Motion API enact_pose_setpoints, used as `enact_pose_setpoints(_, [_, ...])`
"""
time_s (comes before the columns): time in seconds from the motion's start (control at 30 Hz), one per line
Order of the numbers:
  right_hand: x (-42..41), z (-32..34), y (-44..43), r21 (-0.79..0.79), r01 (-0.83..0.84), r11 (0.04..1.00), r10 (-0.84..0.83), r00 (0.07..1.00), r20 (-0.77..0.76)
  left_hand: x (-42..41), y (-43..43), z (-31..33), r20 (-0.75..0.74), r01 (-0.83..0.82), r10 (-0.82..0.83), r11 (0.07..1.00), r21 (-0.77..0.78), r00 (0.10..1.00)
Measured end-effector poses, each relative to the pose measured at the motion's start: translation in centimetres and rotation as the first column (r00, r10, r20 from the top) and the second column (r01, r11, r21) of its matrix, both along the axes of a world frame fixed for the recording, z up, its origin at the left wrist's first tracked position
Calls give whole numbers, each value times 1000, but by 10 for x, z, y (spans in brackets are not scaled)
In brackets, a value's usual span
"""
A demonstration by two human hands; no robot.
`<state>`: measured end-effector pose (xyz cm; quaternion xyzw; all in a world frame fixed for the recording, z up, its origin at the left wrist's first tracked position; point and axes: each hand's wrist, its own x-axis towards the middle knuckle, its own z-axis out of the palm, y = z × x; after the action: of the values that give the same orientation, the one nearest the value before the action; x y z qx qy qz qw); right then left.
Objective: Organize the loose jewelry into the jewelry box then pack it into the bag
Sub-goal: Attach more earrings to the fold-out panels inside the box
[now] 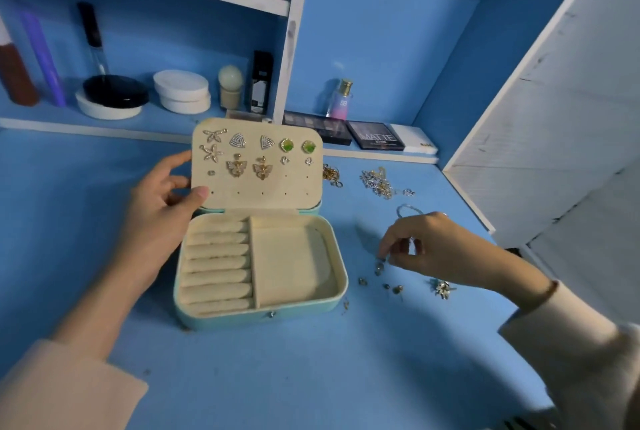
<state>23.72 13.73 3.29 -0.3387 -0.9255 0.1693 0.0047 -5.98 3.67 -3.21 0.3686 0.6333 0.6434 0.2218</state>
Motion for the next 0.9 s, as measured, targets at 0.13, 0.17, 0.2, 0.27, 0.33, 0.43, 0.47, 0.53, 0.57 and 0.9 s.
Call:
enact_pose_setpoints(0.13, [4, -2, -5, -37, -15, 999, 15, 1000, -1, -1, 1, -2, -11, -2, 2, 1000, -8, 1000])
enact_pose_setpoints(0.17, [4, -3, -6, -35, -20, 999, 20, 1000, 0, -1, 1, -2, -15, -4, 3, 1000, -8, 1000])
enact_pose_setpoints(0.2, [4, -3, -7, -28, -27, 999, 27, 1000, 2, -1, 1, -2, -18, -6, 5, 1000, -9, 1000])
enact_pose_setpoints(0.27, [2, -5, -7, -16, -32, 999, 32, 999, 0, -2, 1, -2, -14, -10, 10, 1000, -10, 1000])
enact_pose_setpoints(0.33, [1, -7, -7, -7, -25, 1000, 24, 1000, -6, -2, 1, -2, -10, -11, 11, 1000, -11, 1000])
enact_pose_setpoints(0.43, [0, -9, -7, 0, -6, 1000, 6, 1000, -13, -2, 2, -2, -6, -9, 9, 1000, -5, 1000])
enact_pose_setpoints(0.47, [-1, -9, -7, -9, 7, 1000, -7, 1000, -31, -2, 1, -2, -7, -8, 8, 1000, -4, 1000])
enact_pose_setpoints(0.53, [-2, -8, -8, -42, 48, 998, -52, 993, -102, -1, 1, -2, -8, -6, 6, 1000, -7, 1000])
enact_pose_setpoints(0.57, [-3, -7, -8, -62, 76, 995, -84, 986, -144, -2, 1, -3, -7, -8, 8, 1000, -8, 1000])
enact_pose_setpoints(0.9, [-43, -1, -13, -234, 99, 967, -198, 872, -448, 9, 4, 14, -233, -145, 122, 986, -84, 965])
